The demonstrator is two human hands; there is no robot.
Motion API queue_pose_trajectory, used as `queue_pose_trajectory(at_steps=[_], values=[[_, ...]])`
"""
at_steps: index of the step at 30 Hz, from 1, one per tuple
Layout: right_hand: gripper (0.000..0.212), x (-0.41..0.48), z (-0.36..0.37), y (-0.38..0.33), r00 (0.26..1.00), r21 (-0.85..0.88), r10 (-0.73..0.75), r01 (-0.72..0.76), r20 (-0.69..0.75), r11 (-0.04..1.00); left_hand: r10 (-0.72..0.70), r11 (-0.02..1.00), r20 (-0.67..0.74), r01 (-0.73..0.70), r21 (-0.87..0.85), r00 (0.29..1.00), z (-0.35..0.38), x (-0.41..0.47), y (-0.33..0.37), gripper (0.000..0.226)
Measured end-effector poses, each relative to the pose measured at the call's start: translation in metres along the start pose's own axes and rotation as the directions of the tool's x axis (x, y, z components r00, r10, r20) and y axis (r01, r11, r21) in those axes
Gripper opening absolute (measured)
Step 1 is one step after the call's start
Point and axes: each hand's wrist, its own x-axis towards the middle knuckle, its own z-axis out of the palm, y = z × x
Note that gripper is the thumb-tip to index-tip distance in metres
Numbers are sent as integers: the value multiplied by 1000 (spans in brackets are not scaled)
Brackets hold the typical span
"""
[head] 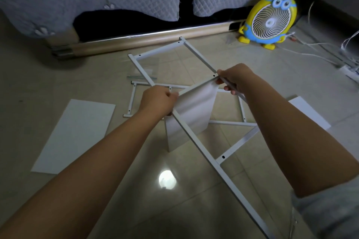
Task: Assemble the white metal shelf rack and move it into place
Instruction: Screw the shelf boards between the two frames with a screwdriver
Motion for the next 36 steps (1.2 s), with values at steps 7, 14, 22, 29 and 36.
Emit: queue_pose_trajectory(at_steps=[7, 14, 22, 29, 36], values=[[35, -4, 1, -2, 1000, -15, 17, -17, 3, 1000, 26, 995, 0, -26, -97, 1000, -4, -1, -6, 18], [35, -7, 4, -5, 999, -11, 30, -30, 13, 999, 30, 940, 106, -64, 335, 994, -16, 5, 13, 26], [36, -4, 7, -1, 999, 17, 45, -45, -10, 999, -16, 985, 92, 0, 174, 996, -18, 12, 2, 20], [28, -21, -2, 17, 992, 209, 103, -84, -78, 974, 54, 930, 155, -107, 351, 986, -20, 37, 13, 14], [28, -53, -9, 41, 974, 269, 190, -151, -125, 951, 68, 957, 280, -142, 251, 958, -16, 24, 17, 16]])
